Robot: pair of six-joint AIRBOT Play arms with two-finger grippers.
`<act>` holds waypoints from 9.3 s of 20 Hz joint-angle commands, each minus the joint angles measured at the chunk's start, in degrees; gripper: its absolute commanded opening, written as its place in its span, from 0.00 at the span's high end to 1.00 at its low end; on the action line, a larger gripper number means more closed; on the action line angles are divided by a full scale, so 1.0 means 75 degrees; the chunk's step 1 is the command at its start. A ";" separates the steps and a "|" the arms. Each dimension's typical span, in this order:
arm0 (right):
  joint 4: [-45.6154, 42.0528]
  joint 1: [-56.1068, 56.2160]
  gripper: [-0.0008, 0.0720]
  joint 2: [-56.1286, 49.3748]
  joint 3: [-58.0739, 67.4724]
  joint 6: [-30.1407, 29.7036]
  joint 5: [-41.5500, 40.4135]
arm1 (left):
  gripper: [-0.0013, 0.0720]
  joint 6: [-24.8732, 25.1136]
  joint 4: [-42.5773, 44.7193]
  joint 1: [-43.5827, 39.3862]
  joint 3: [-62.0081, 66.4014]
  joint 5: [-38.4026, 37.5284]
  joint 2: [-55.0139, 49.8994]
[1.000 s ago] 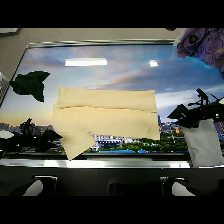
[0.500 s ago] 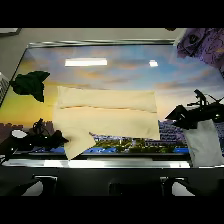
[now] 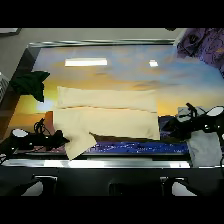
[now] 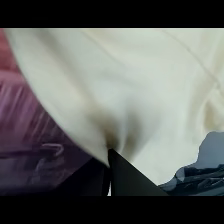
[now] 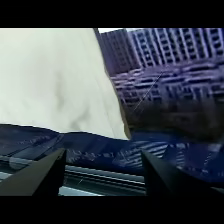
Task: Fold the clothes and pants, and hang the long-sleeved shirts on hangers.
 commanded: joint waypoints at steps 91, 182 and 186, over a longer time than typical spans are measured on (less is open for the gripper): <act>0.2113 0.1527 0.64 -0.3637 0.2926 -0.0105 -0.0737 | 0.34 -0.1320 0.2687 -0.0638 0.9136 -0.1970 -0.3975; 0.2973 0.0539 0.25 -0.1810 0.1483 -0.0848 -0.0886 | 0.96 -0.2614 0.2343 -0.1848 1.0891 -0.2771 -0.3249; 0.3652 0.1110 0.26 -0.2343 0.1119 -0.1475 -0.1693 | 0.96 -0.2614 0.2343 -0.1848 1.0891 -0.2774 -0.3249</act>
